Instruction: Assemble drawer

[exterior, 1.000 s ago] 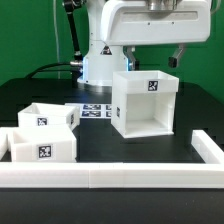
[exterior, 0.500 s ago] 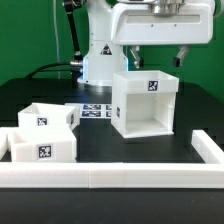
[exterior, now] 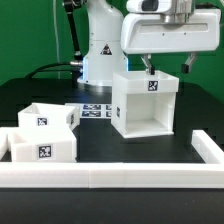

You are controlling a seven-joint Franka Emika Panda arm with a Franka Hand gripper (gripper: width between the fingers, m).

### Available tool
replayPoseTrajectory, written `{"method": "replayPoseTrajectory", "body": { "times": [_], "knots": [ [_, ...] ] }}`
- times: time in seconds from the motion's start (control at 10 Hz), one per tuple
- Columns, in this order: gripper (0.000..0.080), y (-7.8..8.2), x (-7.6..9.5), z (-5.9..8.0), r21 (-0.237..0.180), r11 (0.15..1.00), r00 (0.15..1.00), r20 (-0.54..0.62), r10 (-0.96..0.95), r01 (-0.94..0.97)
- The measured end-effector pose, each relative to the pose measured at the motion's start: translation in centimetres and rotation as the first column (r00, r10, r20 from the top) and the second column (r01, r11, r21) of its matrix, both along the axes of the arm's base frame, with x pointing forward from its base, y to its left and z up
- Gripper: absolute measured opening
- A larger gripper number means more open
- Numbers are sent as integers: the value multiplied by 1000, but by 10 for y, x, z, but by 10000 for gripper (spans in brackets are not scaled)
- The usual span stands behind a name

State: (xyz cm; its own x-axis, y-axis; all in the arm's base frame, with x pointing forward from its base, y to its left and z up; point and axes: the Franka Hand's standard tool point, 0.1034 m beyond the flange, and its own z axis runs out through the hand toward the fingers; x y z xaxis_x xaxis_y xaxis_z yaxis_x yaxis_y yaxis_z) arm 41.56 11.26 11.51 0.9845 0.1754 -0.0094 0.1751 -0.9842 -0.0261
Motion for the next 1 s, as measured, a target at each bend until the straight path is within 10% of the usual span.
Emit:
{"method": "replayPoseTrajectory", "body": {
  "times": [0.4, 0.6, 0.7, 0.9, 1.0],
  "knots": [
    [649, 0, -6, -10, 4, 1000, 1000, -4, -3, 3],
    [397, -4, -6, -10, 4, 1000, 1000, -5, -7, 7],
    [397, -4, -6, -10, 4, 1000, 1000, -5, -7, 7],
    [65, -3, -6, -10, 4, 1000, 1000, -5, -7, 7],
    [65, -3, -5, -10, 4, 1000, 1000, -4, -7, 7]
  ]
}}
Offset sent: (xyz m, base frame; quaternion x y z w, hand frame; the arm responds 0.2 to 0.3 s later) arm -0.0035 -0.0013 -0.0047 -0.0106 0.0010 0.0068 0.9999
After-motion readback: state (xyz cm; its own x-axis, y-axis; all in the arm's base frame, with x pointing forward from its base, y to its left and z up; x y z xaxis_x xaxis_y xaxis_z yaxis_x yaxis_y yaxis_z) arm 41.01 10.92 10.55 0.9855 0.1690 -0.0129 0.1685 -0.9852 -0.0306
